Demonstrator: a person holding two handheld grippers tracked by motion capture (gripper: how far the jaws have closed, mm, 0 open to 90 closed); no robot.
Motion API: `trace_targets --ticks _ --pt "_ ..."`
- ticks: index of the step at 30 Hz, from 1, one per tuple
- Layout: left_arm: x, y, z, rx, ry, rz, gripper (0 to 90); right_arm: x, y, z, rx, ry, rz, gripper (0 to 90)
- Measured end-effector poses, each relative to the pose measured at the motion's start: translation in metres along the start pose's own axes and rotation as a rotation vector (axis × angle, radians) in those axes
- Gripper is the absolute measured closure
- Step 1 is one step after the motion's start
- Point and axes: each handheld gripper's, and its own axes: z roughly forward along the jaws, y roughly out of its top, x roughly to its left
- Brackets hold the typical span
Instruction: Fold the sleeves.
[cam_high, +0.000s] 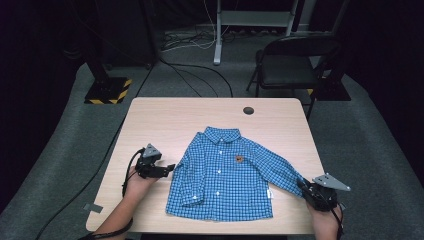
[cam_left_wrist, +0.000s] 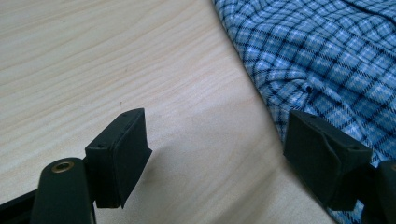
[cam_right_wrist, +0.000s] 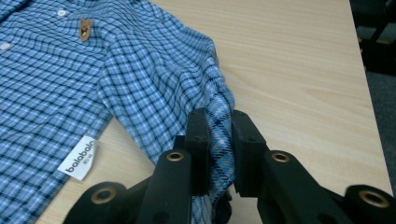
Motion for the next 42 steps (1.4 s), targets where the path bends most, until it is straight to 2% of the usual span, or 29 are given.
trace_targets --ticks 1,5,9,12,14,19,23,28,29,37,42 --pt "0.0 0.0 0.0 0.0 0.0 0.0 21.7 0.0 0.0 0.0 0.0 0.0 0.0 78.5" --pt "0.0 -0.001 -0.001 0.004 0.002 0.004 21.8 0.016 0.003 0.009 0.038 -0.004 -0.111 78.5" --pt "0.001 -0.003 -0.003 0.006 0.006 0.001 21.8 0.03 0.009 0.013 0.024 0.002 -0.19 78.4" --pt "0.003 -0.006 -0.006 0.002 0.015 -0.015 21.9 0.038 0.012 0.016 0.009 0.035 -0.224 78.3" --pt "0.003 -0.007 -0.007 0.006 0.016 -0.012 21.9 0.044 0.014 0.02 0.011 0.05 -0.248 78.2" --pt "0.005 -0.011 -0.012 0.003 0.029 -0.026 22.0 0.053 0.018 0.025 -0.002 0.084 -0.272 77.9" --pt "0.007 -0.015 -0.017 0.002 0.042 -0.038 22.0 0.067 0.023 0.032 -0.01 0.142 -0.318 77.6" --pt "0.01 -0.021 -0.023 0.005 0.058 -0.049 22.0 0.079 0.026 0.04 0.001 0.185 -0.361 77.5" --pt "0.011 -0.023 -0.026 0.003 0.065 -0.057 22.0 0.083 0.028 0.044 0.002 0.214 -0.37 77.5" --pt "0.014 -0.031 -0.034 0.006 0.088 -0.074 22.0 0.106 0.032 0.056 0.028 0.322 -0.419 77.5" --pt "0.016 -0.036 -0.04 0.006 0.103 -0.088 22.1 0.121 0.033 0.064 0.051 0.395 -0.481 76.9"
